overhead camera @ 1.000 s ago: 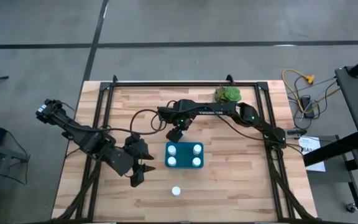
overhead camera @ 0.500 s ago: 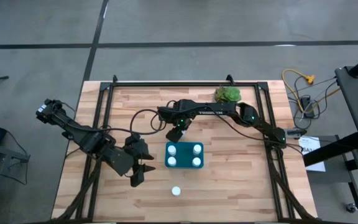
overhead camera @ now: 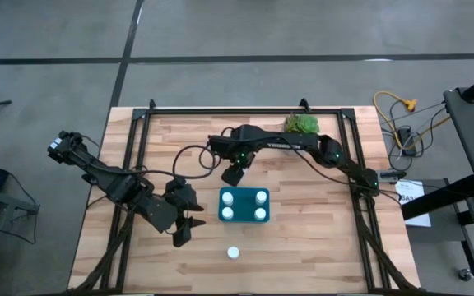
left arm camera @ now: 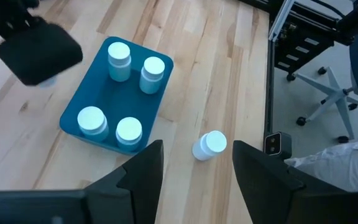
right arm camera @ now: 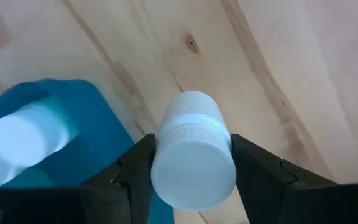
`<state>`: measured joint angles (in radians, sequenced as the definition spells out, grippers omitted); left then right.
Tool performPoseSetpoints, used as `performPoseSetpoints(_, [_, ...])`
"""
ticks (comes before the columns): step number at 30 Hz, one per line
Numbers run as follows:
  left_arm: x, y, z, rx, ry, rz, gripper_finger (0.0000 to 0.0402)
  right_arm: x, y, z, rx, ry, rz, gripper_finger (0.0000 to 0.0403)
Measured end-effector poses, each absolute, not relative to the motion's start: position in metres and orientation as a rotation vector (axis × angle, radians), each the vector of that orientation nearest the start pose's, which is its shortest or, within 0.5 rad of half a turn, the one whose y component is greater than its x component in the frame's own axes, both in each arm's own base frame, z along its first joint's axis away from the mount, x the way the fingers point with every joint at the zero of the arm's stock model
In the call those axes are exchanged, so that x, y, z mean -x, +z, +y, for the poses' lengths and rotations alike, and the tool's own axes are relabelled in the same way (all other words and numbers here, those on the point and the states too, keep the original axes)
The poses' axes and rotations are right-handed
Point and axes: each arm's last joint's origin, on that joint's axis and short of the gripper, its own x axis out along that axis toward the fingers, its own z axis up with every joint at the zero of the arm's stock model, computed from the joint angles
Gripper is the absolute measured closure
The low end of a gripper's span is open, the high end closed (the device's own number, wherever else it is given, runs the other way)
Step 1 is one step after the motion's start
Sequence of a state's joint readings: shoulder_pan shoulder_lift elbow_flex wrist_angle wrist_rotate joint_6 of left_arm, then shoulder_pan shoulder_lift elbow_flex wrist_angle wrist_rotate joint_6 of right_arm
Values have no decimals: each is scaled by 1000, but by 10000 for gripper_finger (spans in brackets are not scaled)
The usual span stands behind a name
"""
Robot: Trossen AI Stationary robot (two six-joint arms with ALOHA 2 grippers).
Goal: Pick and place pill bottles into a basket
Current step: Put the white pill bottle into the blue bin
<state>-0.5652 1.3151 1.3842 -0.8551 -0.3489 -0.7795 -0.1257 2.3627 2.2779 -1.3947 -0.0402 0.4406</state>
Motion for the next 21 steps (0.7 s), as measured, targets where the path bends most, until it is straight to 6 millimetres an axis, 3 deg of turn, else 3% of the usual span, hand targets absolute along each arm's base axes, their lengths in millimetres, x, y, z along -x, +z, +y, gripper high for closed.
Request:
performPoseSetpoints(5, [-225, 368, -131, 397, 77, 734, 226, -456, 266, -47, -454, -381, 1390, 229])
performPoseSetpoints(13, [-224, 369, -133, 397, 67, 735, 226, -441, 300, -9, -422, -321, 1353, 229])
performPoseSetpoints(21, [-224, 369, -133, 396, 67, 734, 226, -440, 301, 24, -399, -312, 1346, 229])
